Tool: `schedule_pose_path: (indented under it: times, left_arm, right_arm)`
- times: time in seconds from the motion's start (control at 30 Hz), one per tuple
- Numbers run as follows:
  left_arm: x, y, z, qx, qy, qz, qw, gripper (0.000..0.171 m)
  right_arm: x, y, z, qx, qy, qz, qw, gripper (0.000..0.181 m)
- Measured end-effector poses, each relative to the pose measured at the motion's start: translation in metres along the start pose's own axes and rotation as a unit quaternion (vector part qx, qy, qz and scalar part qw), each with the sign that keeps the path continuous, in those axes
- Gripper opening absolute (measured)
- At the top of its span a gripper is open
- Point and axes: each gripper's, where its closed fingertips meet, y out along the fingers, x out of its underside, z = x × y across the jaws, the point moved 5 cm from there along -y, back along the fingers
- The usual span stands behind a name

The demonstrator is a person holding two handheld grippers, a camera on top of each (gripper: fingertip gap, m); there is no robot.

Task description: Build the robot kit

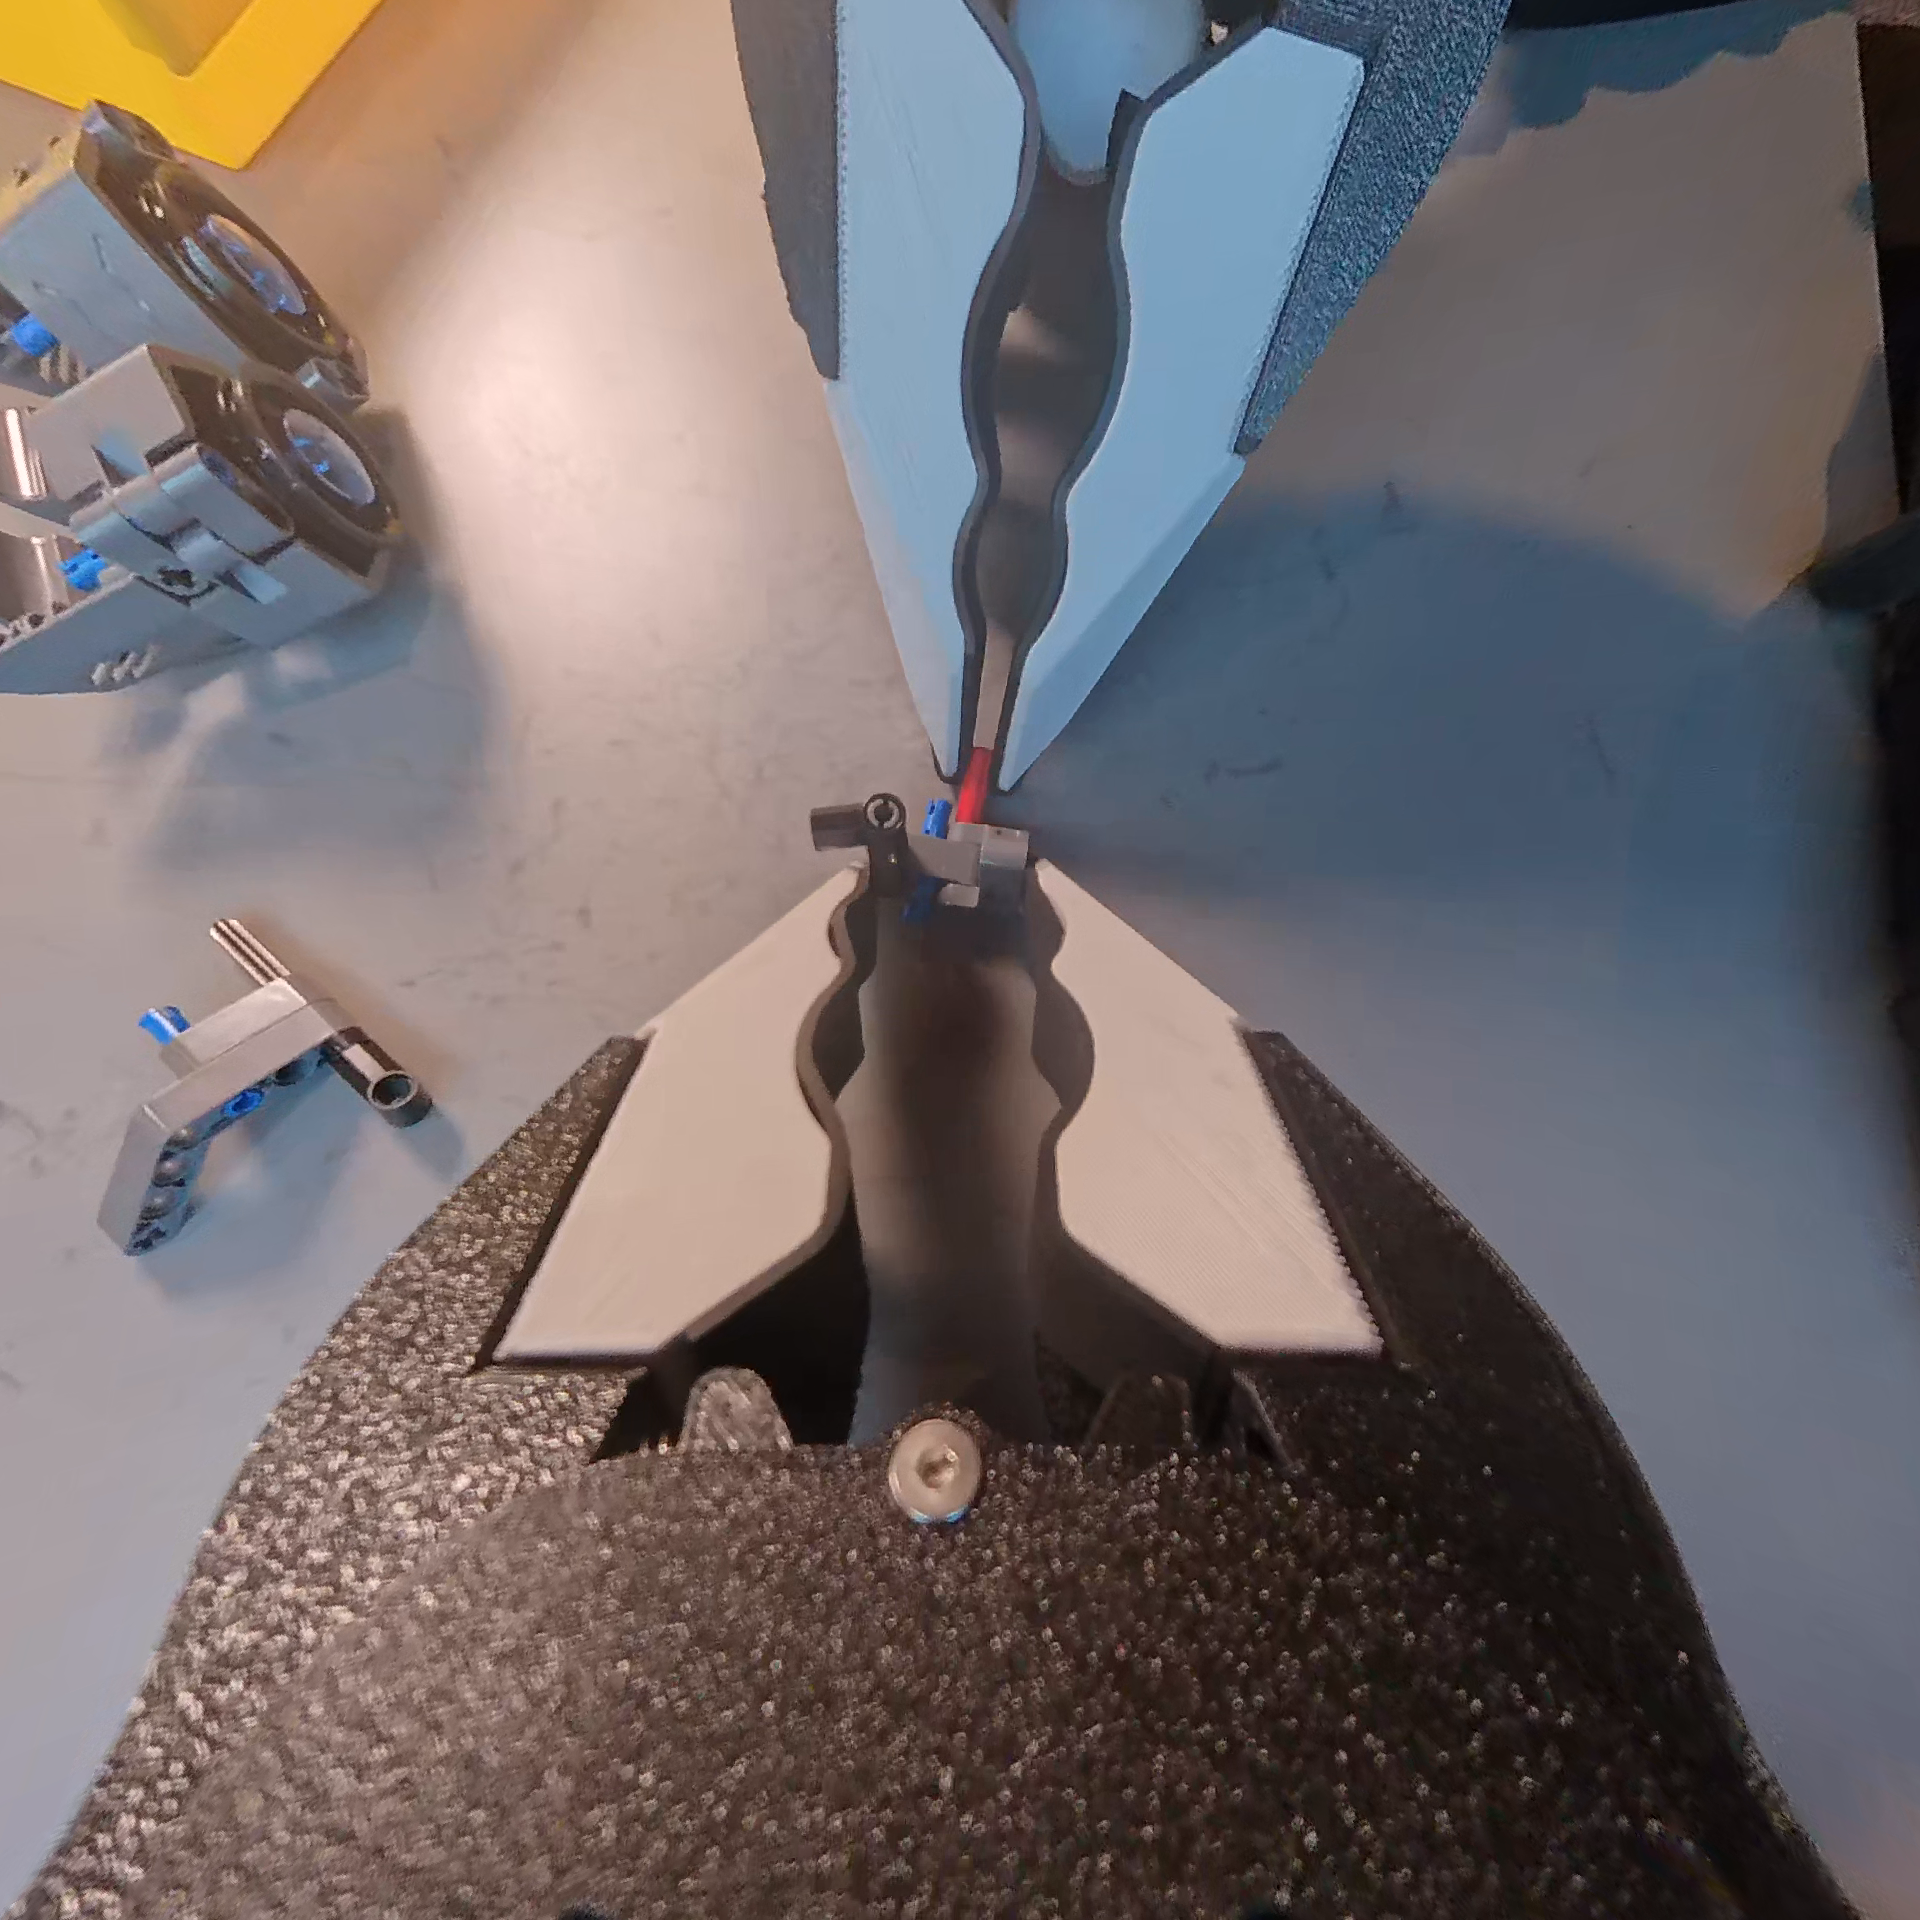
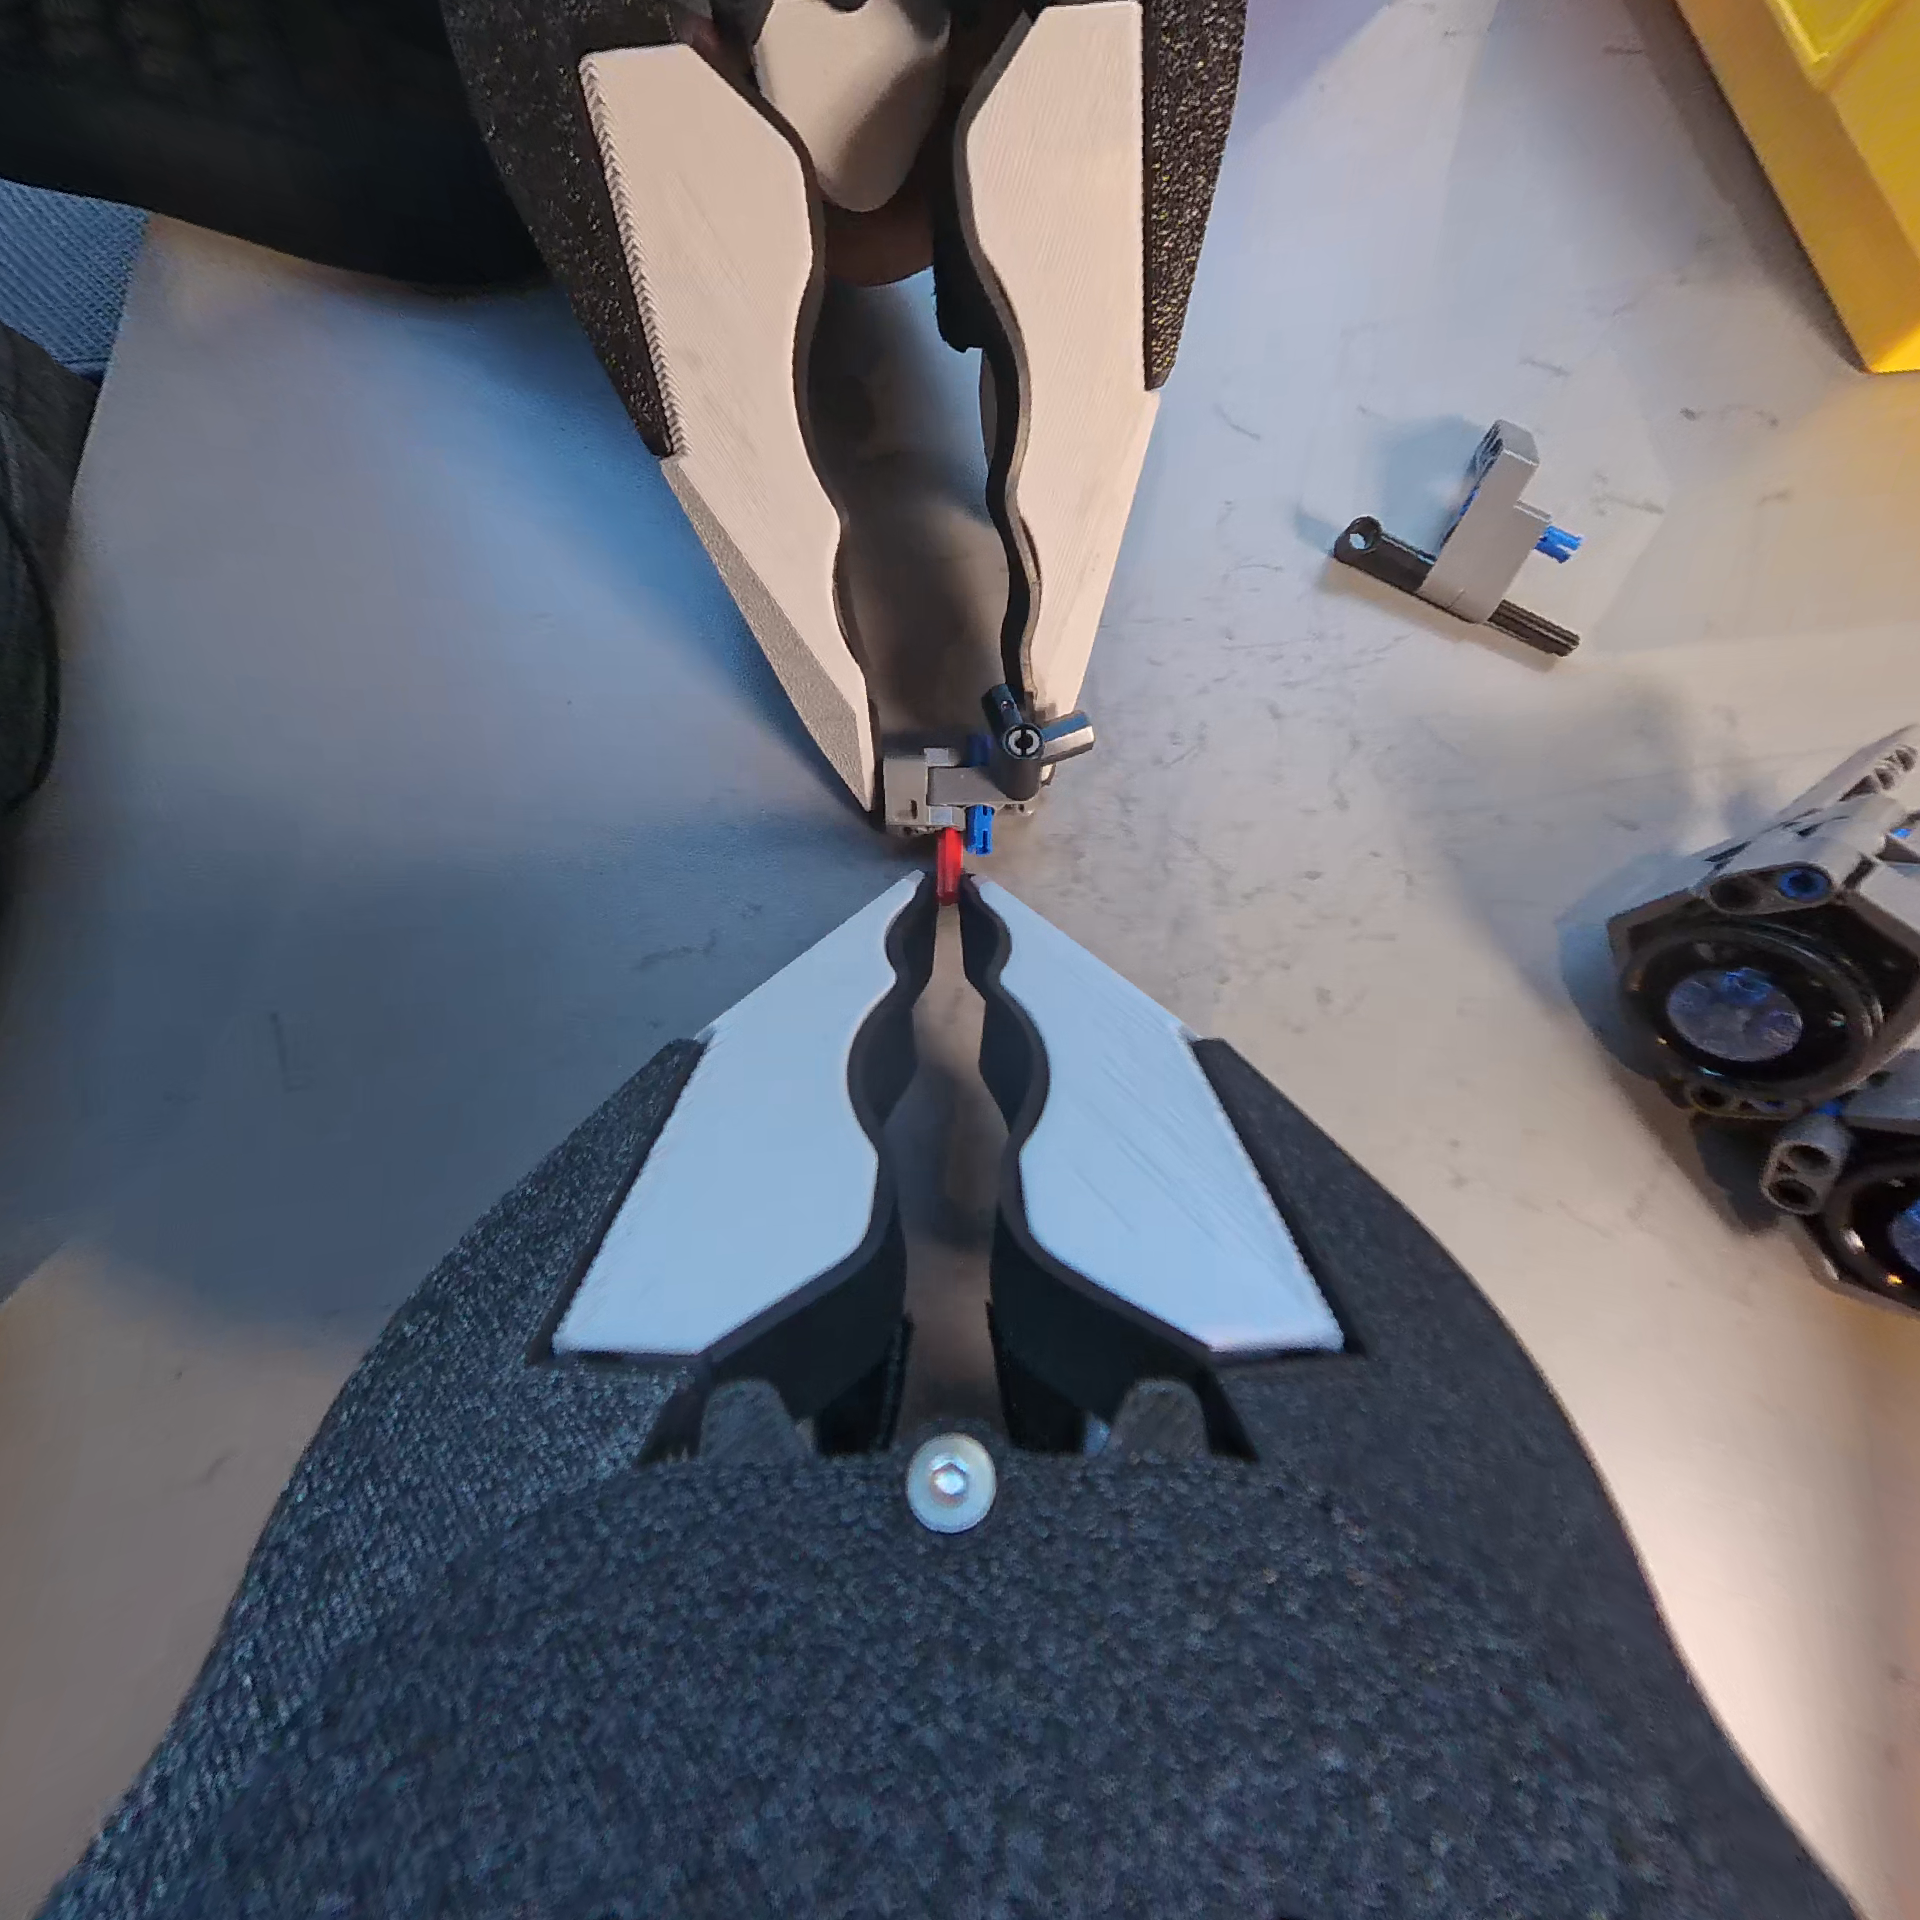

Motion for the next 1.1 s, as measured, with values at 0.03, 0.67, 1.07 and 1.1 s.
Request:
schedule_pose_path:
  times: [0.03, 0.67, 1.07, 1.1]
  left_arm:
    - [0.0001, 0.0000, 0.0001, -0.001, 0.001, 0.000, 1.000, 0.027]
    - [0.0006, 0.0008, -0.0012, -0.003, -0.014, 0.003, 1.000, 0.026]
    - [0.0018, 0.0010, -0.0010, -0.006, 0.008, 0.013, 1.000, 0.026]
    - [0.0018, 0.0010, -0.0011, -0.004, 0.007, 0.014, 1.000, 0.025]
  right_arm:
    - [0.0000, 0.0000, -0.0001, 0.001, 0.000, 0.001, 1.000, 0.002]
    - [-0.0001, 0.0005, -0.0033, 0.021, -0.002, 0.005, 1.000, 0.002]
    - [-0.0007, 0.0019, -0.0007, -0.008, 0.006, 0.003, 1.000, 0.001]
    - [-0.0008, 0.0020, 0.0005, -0.020, 0.012, 0.003, 1.000, 0.001]
